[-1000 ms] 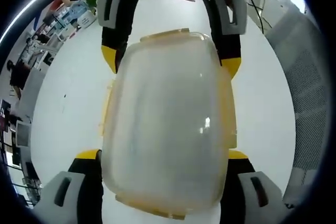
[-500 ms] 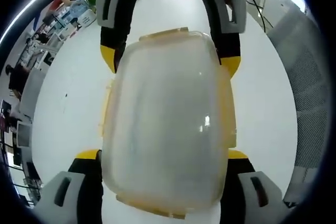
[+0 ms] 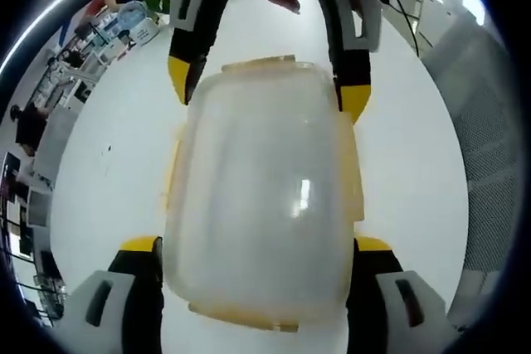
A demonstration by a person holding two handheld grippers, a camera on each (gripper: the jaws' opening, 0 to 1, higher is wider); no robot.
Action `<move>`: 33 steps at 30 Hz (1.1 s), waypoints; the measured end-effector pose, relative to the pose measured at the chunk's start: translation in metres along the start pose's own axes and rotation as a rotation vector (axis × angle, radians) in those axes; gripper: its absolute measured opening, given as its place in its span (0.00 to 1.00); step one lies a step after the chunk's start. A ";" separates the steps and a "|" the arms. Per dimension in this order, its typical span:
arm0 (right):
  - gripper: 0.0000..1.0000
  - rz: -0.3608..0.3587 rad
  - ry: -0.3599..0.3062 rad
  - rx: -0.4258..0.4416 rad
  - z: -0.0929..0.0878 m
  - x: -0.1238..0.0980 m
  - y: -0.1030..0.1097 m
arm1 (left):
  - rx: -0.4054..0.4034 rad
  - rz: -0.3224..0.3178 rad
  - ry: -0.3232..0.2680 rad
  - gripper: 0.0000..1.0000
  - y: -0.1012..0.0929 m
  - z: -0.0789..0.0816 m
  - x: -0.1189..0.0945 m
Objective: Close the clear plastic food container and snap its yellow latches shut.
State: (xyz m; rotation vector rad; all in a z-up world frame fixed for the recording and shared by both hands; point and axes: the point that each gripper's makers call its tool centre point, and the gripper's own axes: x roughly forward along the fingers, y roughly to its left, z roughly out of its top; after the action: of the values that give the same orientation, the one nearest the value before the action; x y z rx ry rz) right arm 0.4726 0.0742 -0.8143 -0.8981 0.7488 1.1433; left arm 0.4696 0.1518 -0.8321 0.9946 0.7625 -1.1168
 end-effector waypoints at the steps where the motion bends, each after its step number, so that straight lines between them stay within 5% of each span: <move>1: 0.86 -0.001 0.001 0.004 -0.001 -0.001 0.000 | -0.008 0.003 -0.004 0.96 0.000 -0.001 -0.001; 18: 0.89 -0.069 -0.049 0.082 -0.007 -0.023 0.010 | -0.042 0.063 -0.048 0.99 -0.009 0.003 -0.017; 33: 0.90 -0.155 -0.120 0.192 -0.006 -0.037 0.021 | -0.195 0.131 -0.171 0.99 -0.023 0.001 -0.038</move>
State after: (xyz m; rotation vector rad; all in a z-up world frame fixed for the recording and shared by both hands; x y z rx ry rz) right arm 0.4424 0.0561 -0.7897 -0.7070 0.6661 0.9617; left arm 0.4369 0.1618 -0.8036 0.7633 0.6453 -0.9801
